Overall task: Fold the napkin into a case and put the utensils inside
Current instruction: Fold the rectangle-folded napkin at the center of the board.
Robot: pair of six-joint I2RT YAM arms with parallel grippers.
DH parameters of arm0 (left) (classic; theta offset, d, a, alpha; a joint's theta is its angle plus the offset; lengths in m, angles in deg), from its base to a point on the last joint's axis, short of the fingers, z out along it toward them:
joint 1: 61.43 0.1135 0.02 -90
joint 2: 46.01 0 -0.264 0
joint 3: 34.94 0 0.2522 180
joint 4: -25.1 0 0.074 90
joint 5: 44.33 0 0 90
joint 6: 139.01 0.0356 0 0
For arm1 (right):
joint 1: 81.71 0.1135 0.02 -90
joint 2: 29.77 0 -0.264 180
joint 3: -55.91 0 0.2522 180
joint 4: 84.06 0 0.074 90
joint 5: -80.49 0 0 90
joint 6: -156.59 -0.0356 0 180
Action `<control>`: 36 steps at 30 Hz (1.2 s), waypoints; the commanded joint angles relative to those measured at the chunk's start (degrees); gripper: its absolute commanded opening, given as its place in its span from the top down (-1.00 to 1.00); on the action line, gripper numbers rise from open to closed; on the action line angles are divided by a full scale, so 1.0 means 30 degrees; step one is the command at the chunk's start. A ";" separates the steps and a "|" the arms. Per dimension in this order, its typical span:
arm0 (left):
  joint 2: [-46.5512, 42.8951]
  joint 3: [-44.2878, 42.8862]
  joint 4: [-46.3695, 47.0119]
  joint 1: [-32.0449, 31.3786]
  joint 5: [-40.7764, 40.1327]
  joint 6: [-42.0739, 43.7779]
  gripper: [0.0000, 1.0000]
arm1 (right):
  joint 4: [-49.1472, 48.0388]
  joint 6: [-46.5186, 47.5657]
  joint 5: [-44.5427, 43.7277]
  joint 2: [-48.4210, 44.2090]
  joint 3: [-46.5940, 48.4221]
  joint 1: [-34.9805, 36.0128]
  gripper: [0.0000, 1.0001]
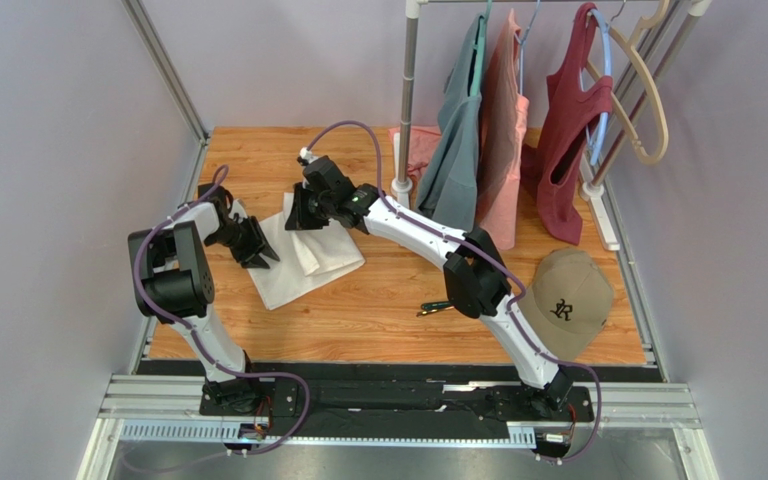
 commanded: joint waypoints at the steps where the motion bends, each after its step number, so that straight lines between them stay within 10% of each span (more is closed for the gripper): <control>1: -0.0604 0.0309 0.0456 0.0019 0.0023 0.0350 0.10 | -0.2155 -0.1542 0.1120 0.0119 0.0694 0.0489 1.00; 36: -0.3182 0.0837 -0.0804 0.1748 -0.0593 0.0408 0.35 | -0.3914 -0.2540 0.2734 0.3167 0.1574 0.1018 1.00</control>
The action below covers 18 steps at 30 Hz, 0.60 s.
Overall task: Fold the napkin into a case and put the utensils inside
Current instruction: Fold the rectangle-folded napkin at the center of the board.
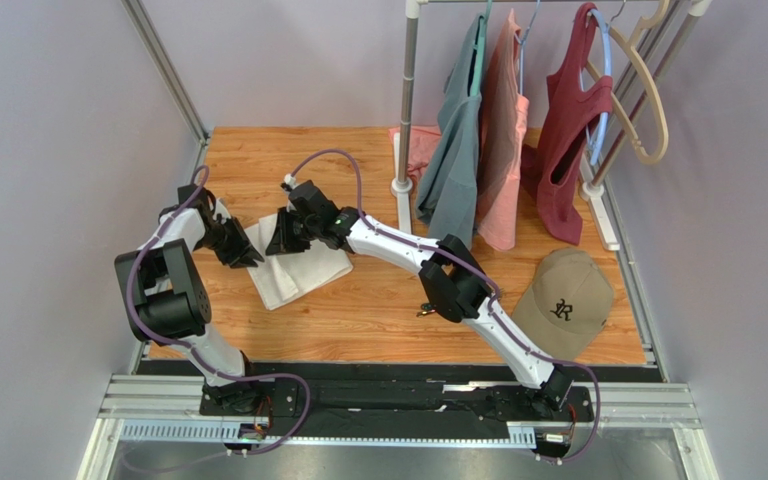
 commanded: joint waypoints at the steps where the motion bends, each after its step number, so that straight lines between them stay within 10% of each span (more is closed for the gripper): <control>1: -0.0501 0.0079 0.0012 0.0247 0.0063 0.0437 0.35 | -0.0927 -0.0070 0.0300 0.0282 0.1093 -0.0003 1.00; 11: -0.0179 0.0401 0.0335 0.0247 0.0475 0.0262 0.35 | -0.0780 0.0076 0.0270 0.0282 0.1357 -0.0002 0.95; 18: -0.2255 0.0869 0.0306 0.0978 -0.1104 -0.1052 0.17 | 0.0302 -0.0158 0.2905 0.1164 0.3468 -0.0294 -0.04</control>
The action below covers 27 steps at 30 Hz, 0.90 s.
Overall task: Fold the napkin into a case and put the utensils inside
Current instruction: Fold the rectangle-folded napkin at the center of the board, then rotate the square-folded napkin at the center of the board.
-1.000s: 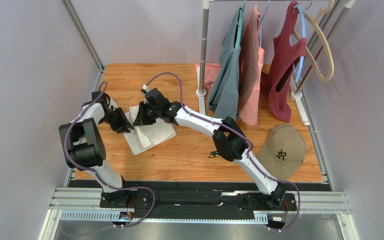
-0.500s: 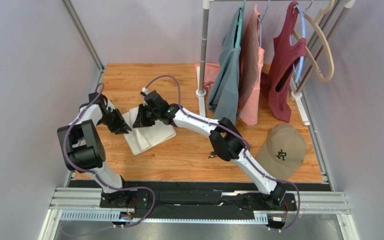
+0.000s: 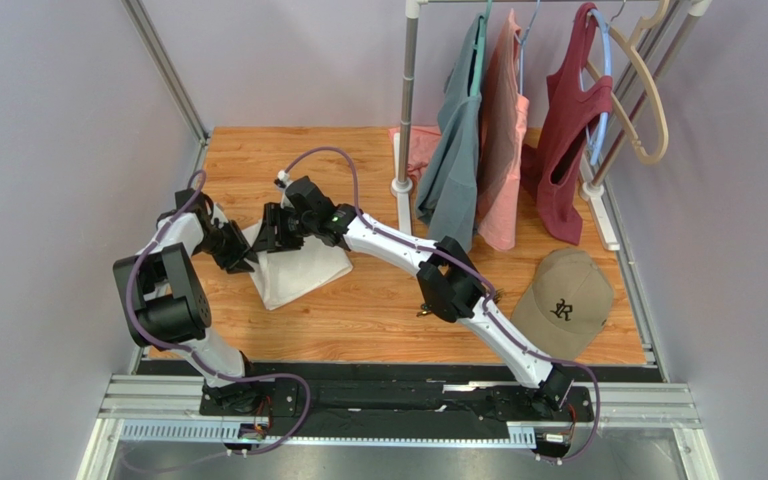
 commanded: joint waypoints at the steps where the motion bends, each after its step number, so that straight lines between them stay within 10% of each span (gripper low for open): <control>1: -0.2758 0.0323 0.0072 0.1095 -0.1405 -0.0947 0.17 | 0.0158 0.0118 0.2098 -0.0779 0.0869 -0.0397 -0.15; 10: -0.8089 0.0587 0.0481 0.1684 -0.1909 -0.1710 0.16 | 0.2500 0.3868 0.0694 -0.5885 -0.4875 -0.1600 -0.36; 16: -0.9592 0.0558 0.1010 0.1685 -0.0063 -0.1212 0.13 | 0.2209 0.4396 0.0956 -0.5332 -0.6843 -0.0664 0.38; 27: -0.8159 0.0734 0.0746 0.0779 0.1989 -0.0011 0.15 | 0.4785 0.7730 -0.1676 -0.3864 -0.7250 -0.0573 0.75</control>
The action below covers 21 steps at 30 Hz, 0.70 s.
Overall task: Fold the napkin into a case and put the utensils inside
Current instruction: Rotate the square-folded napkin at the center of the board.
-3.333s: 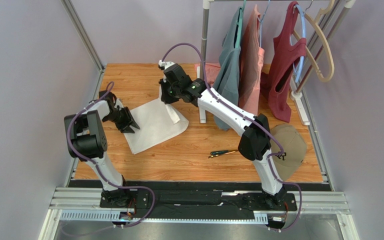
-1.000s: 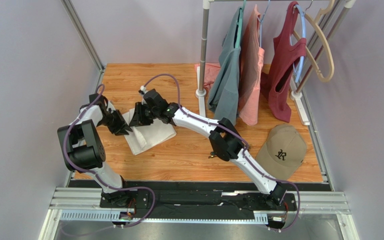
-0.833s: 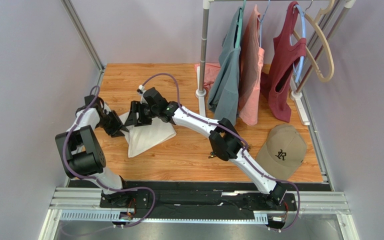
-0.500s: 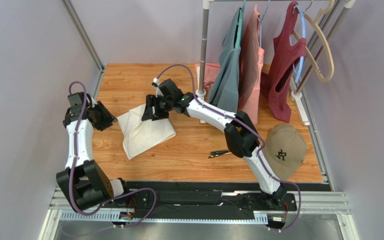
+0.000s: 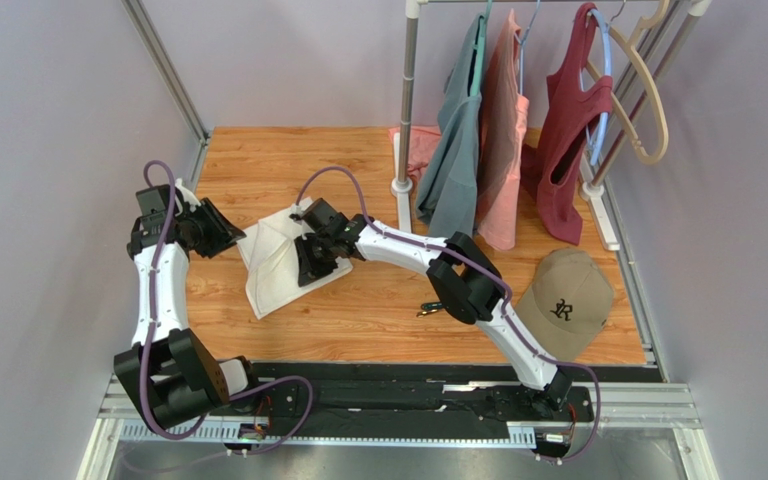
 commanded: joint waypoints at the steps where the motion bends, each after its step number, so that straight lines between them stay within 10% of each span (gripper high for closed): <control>1: 0.0608 -0.0017 0.0178 -0.0804 0.0984 0.0777 0.14 | 0.1376 0.2665 -0.2224 -0.0338 -0.1057 -0.0857 0.77; 9: 0.1019 -0.0543 0.0353 -0.2620 0.0984 0.0309 -0.03 | 0.2783 0.5477 -0.4307 -0.0047 -0.1154 -0.4020 0.81; 14: 0.1865 -0.1392 0.0178 -0.4257 0.0489 -0.0306 -0.27 | 0.4970 0.7326 -0.4078 0.1386 0.4139 -0.5517 0.78; 21: 0.7099 -0.6541 -0.2303 -0.7305 -0.1148 -0.0750 -0.72 | 0.4633 0.5369 -0.3810 -0.1211 0.5770 -0.5225 0.13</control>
